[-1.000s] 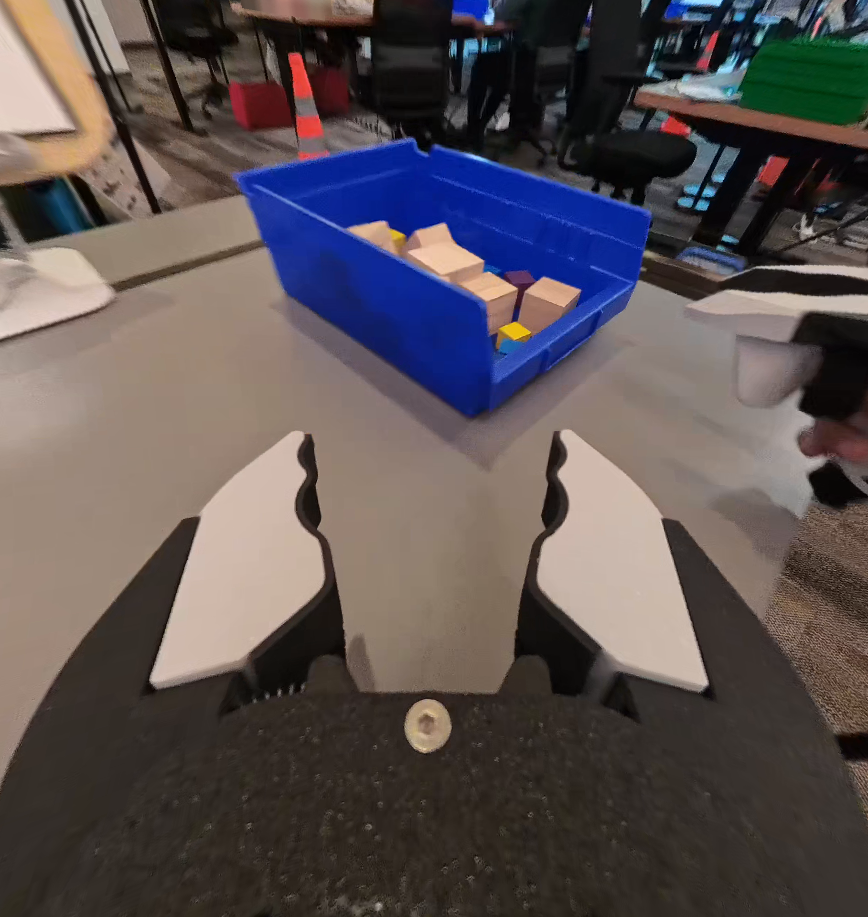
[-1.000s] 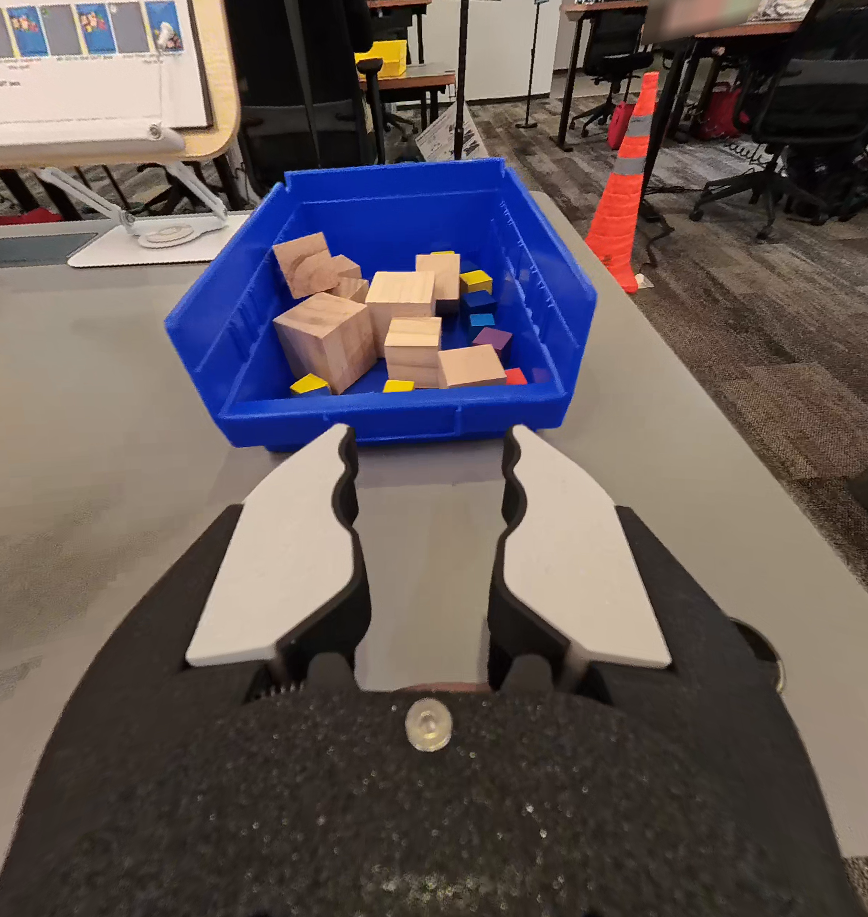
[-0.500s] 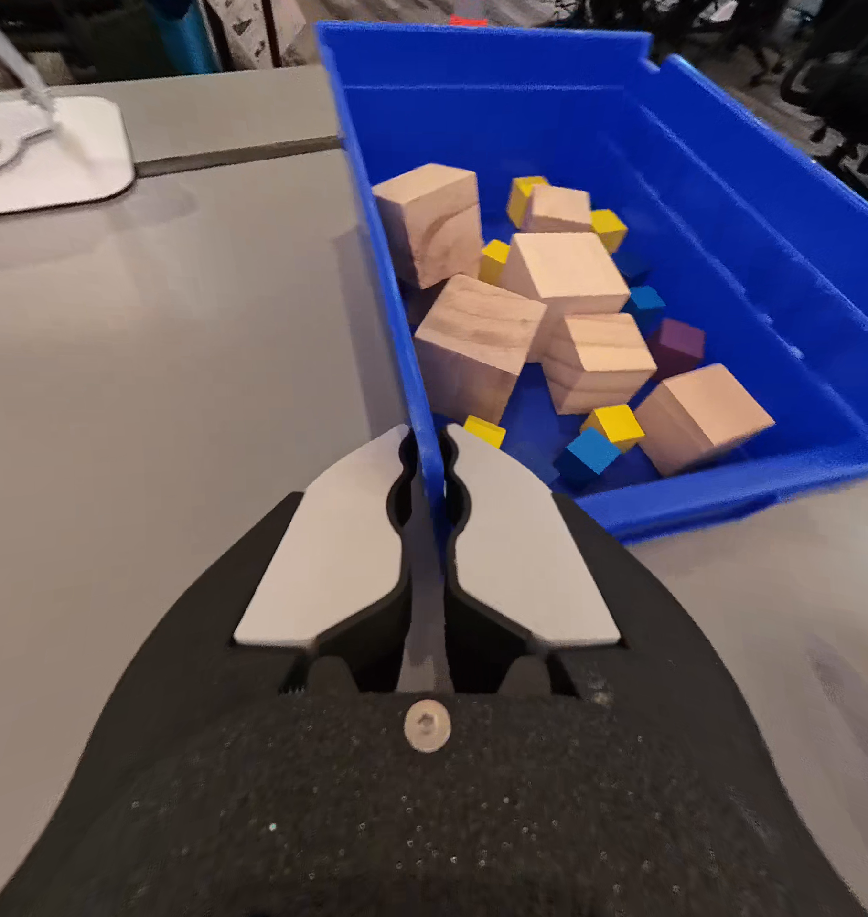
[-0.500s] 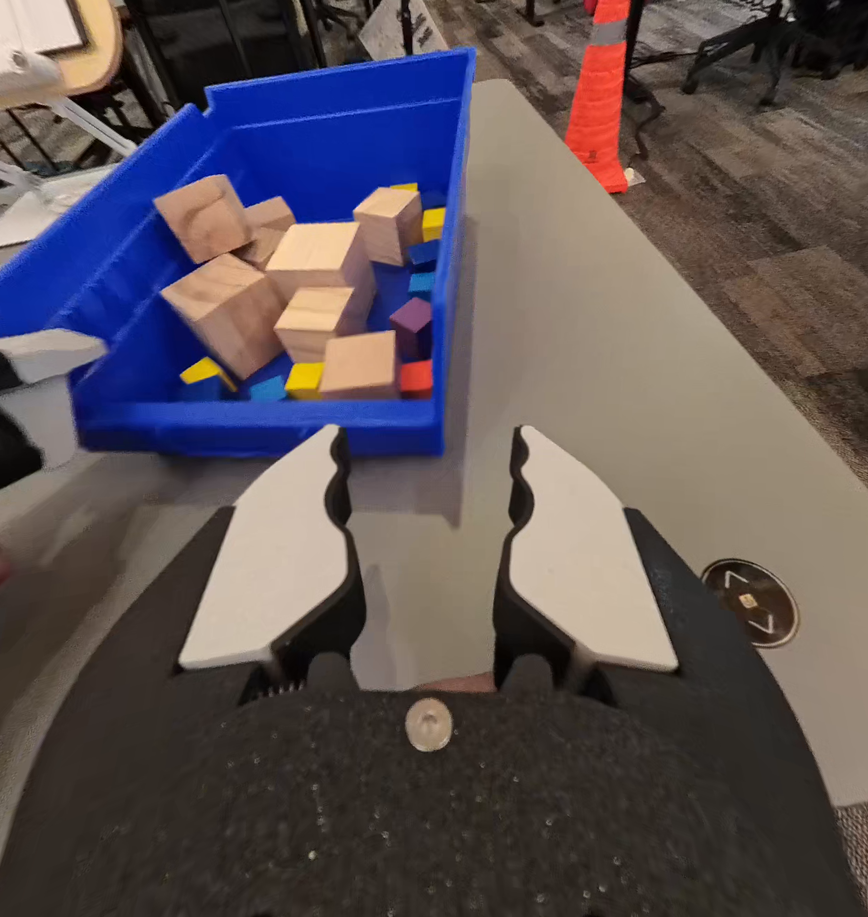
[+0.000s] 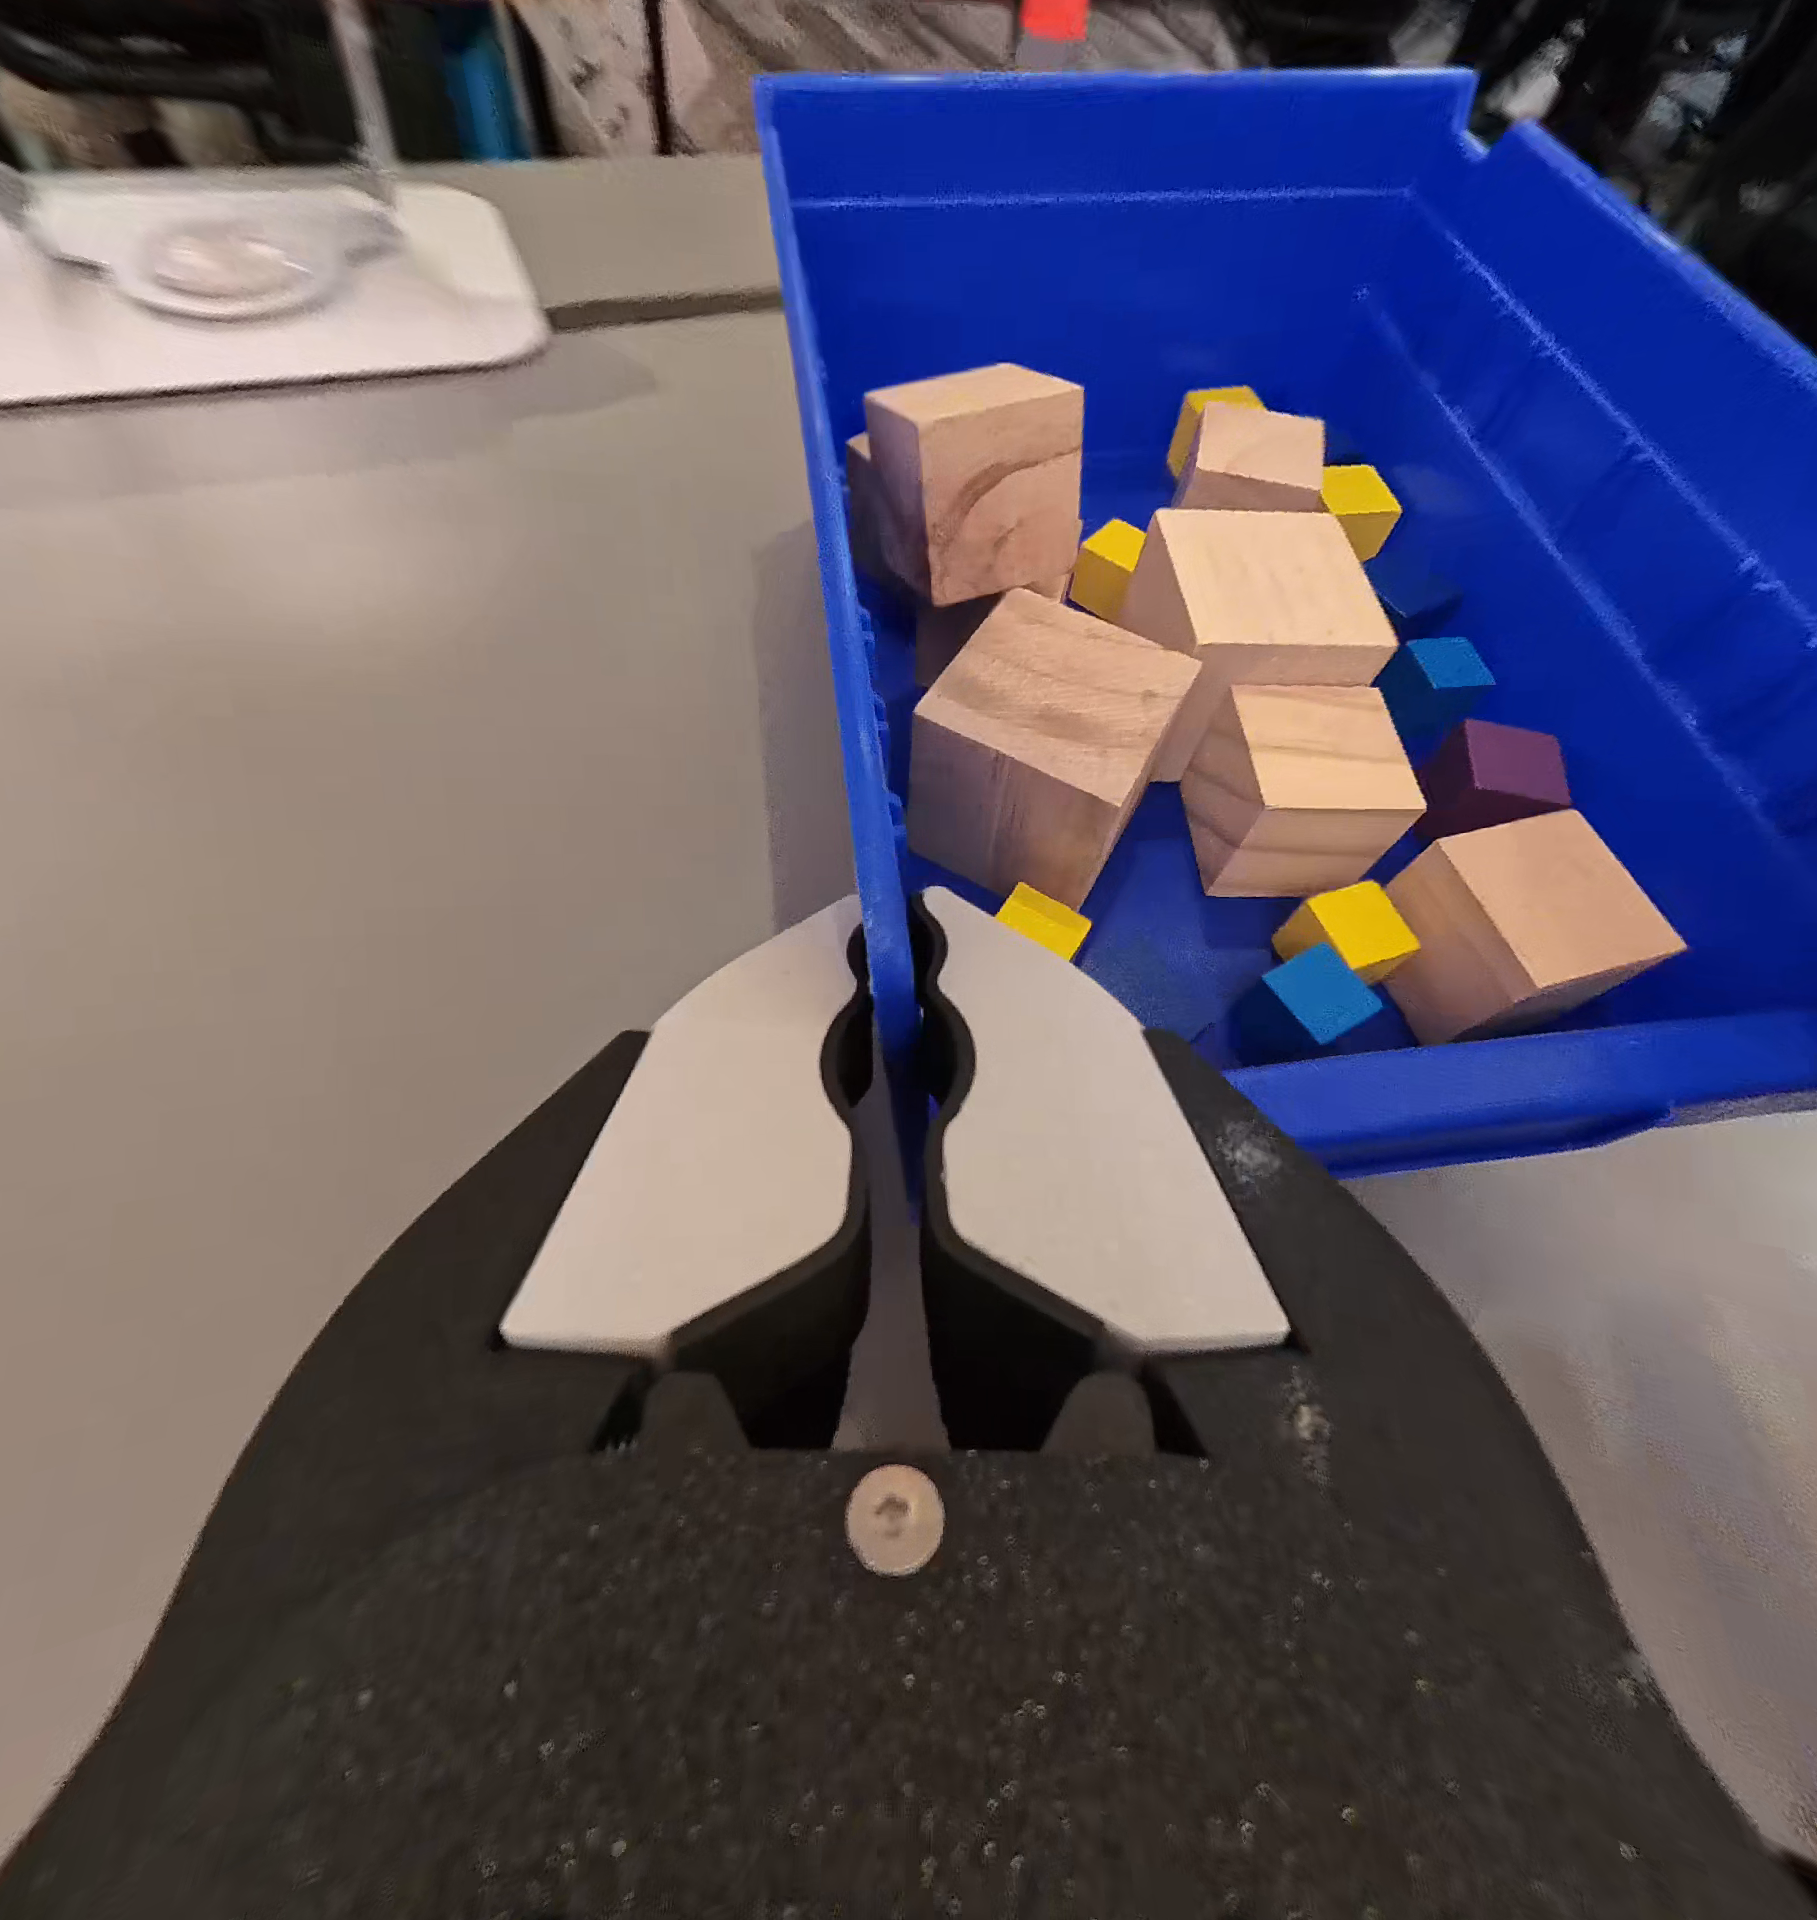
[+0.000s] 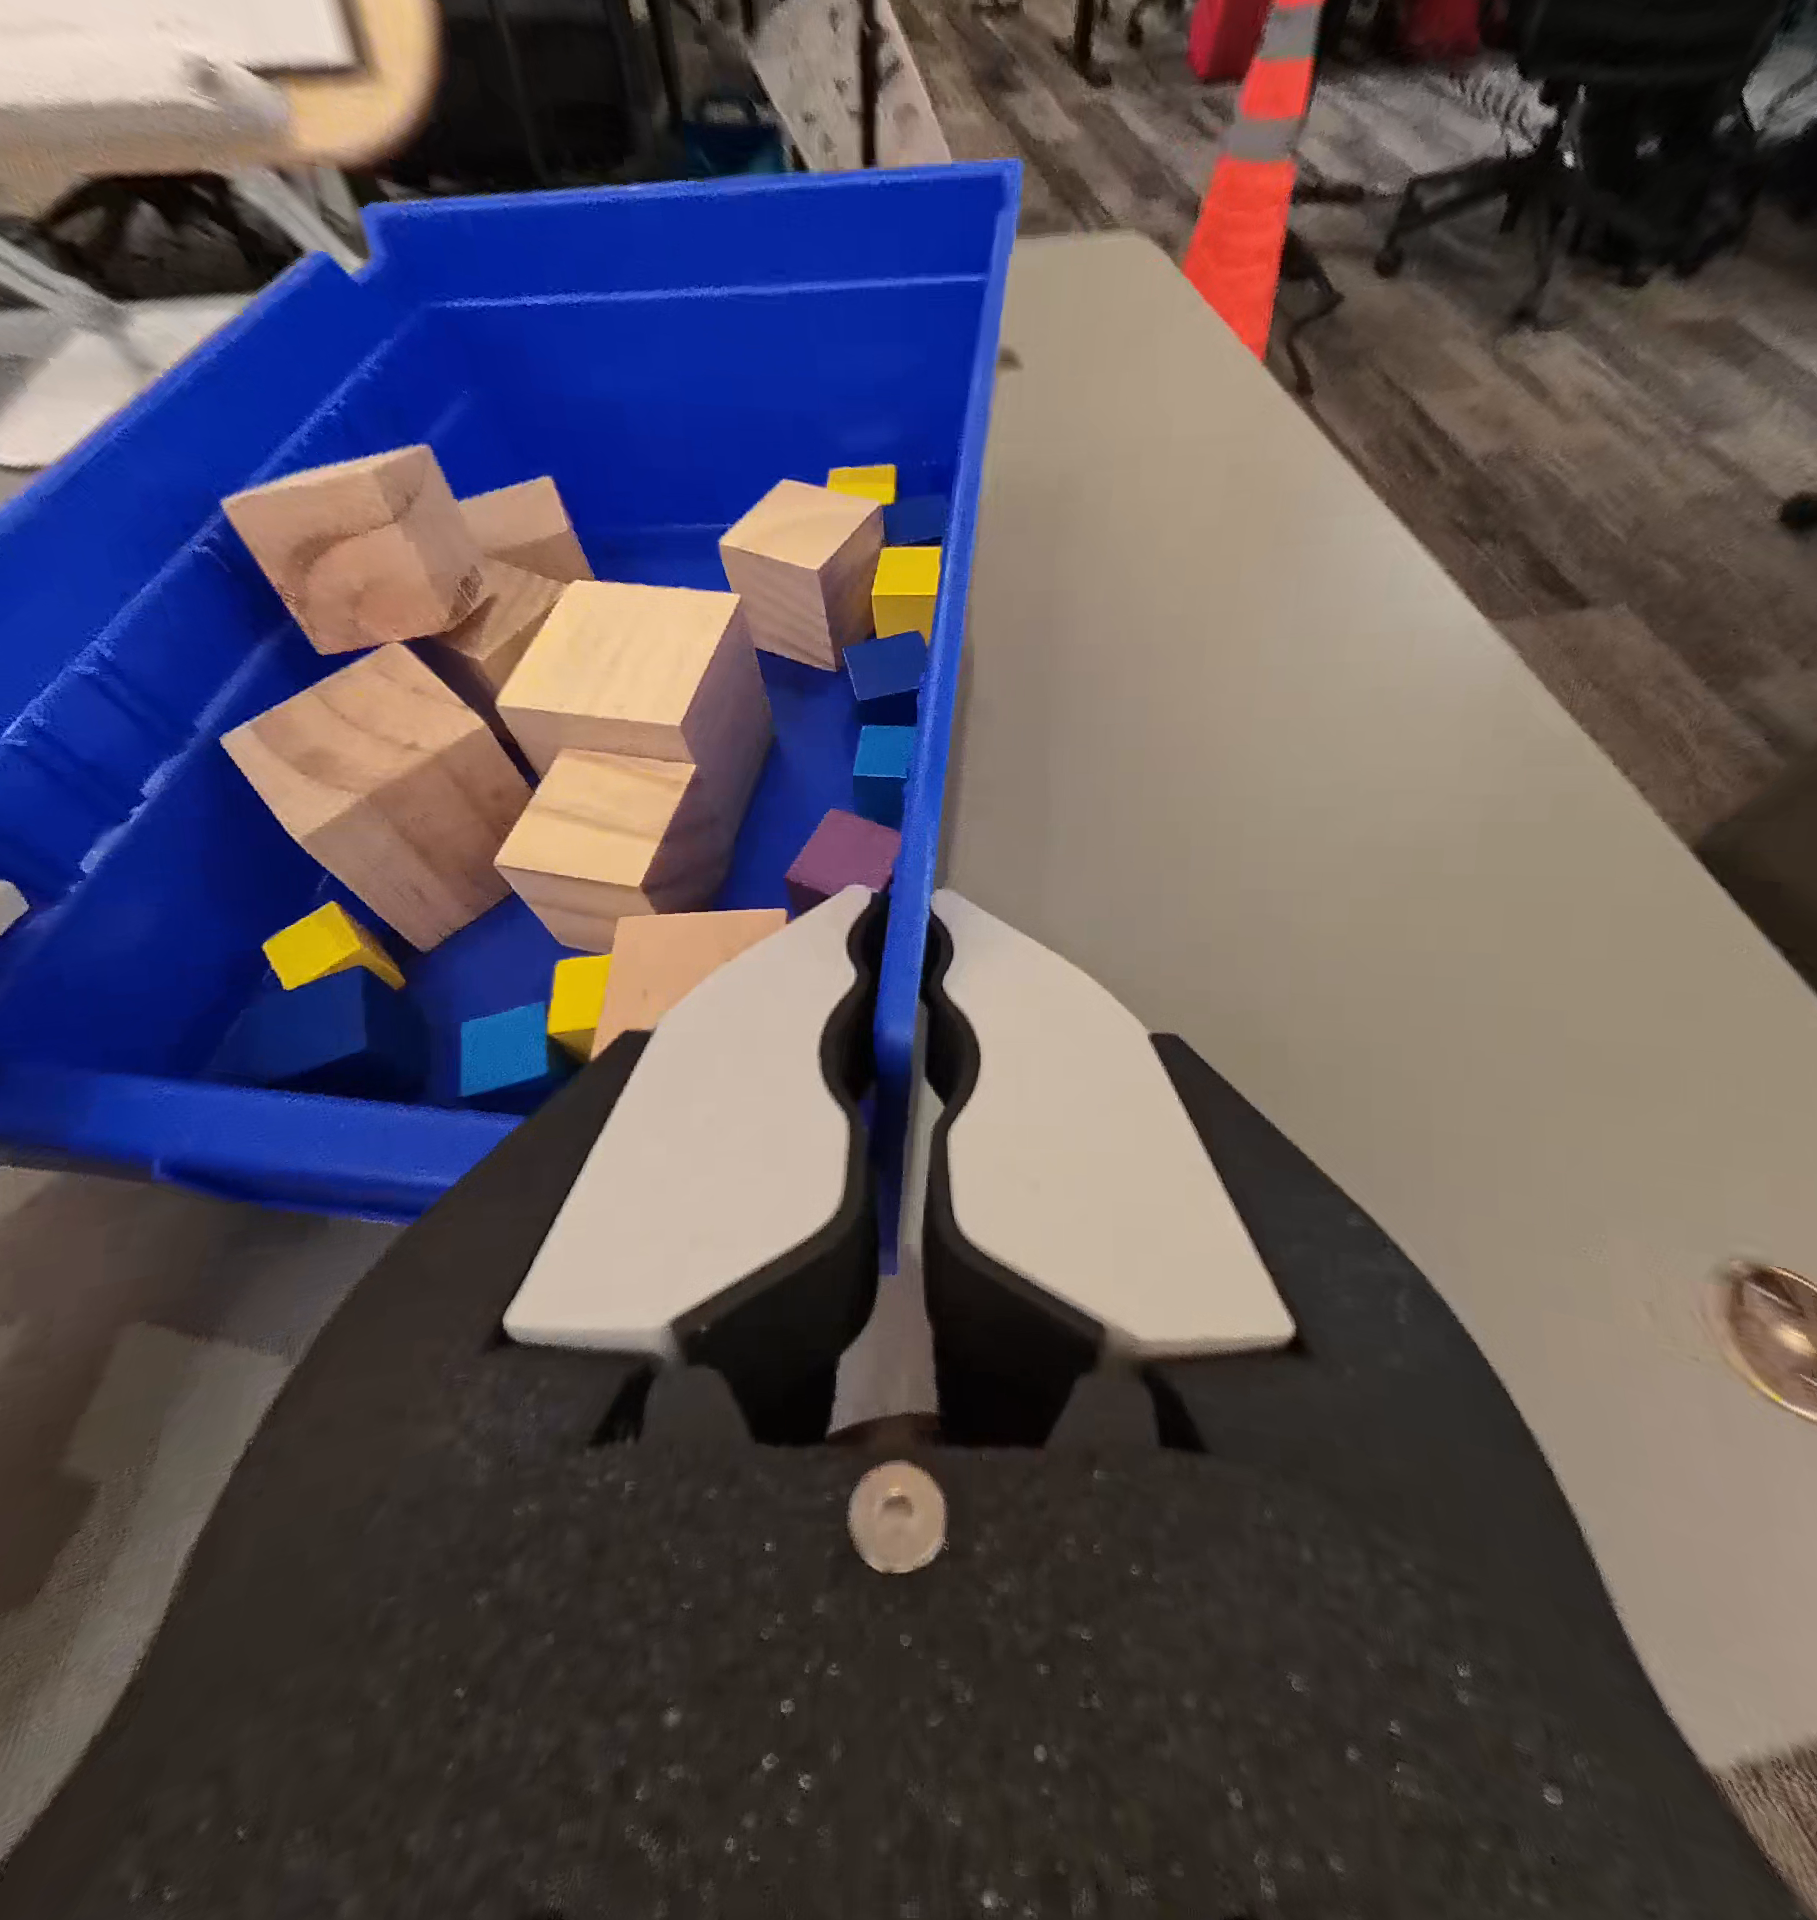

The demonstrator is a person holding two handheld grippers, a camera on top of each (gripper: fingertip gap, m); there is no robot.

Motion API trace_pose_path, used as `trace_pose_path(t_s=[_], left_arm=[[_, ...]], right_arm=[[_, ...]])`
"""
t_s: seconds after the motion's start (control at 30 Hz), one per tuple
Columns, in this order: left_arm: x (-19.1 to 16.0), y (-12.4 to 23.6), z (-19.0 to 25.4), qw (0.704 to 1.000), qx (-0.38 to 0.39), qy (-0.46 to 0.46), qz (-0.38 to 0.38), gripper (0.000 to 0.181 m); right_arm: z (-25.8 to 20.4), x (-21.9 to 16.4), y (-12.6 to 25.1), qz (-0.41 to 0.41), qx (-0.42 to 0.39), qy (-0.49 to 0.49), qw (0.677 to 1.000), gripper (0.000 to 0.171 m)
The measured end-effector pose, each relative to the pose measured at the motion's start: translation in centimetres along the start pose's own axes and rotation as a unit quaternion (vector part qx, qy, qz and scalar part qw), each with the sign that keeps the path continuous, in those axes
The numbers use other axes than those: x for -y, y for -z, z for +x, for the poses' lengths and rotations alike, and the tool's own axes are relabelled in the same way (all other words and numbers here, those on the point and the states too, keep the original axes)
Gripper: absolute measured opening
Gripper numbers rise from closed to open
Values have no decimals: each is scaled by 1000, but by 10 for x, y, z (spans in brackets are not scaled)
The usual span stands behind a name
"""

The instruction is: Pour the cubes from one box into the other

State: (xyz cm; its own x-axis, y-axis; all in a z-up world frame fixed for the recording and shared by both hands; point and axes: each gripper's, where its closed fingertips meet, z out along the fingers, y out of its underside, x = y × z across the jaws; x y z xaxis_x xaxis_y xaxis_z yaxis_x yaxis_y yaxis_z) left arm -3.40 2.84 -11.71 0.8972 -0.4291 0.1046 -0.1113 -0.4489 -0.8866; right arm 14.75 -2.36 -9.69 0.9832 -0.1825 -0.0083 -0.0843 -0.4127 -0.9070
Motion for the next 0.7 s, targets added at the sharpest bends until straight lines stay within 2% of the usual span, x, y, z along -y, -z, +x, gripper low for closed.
trace_pose_path(t_s=[0.1,0.2,0.37,0.5,0.67,0.7], left_arm=[[16,29,-57,999,44,6,30,3],[24,58,-117,995,88,5,41,3],[10,86,-198,988,146,20,35,2],[-14,81,-223,988,146,44,11,3],[-21,72,-220,992,119,46,19,5],[-21,72,-216,993,106,41,15,12]], right_arm=[[-62,19,0,34,33,11,999,4],[-127,25,-8,34,78,7,996,4],[-213,10,-24,13,123,41,991,4],[-236,-11,-37,-20,137,51,989,4],[-232,-13,-36,-11,151,54,987,8],[-233,-14,-33,-14,171,57,983,10]])
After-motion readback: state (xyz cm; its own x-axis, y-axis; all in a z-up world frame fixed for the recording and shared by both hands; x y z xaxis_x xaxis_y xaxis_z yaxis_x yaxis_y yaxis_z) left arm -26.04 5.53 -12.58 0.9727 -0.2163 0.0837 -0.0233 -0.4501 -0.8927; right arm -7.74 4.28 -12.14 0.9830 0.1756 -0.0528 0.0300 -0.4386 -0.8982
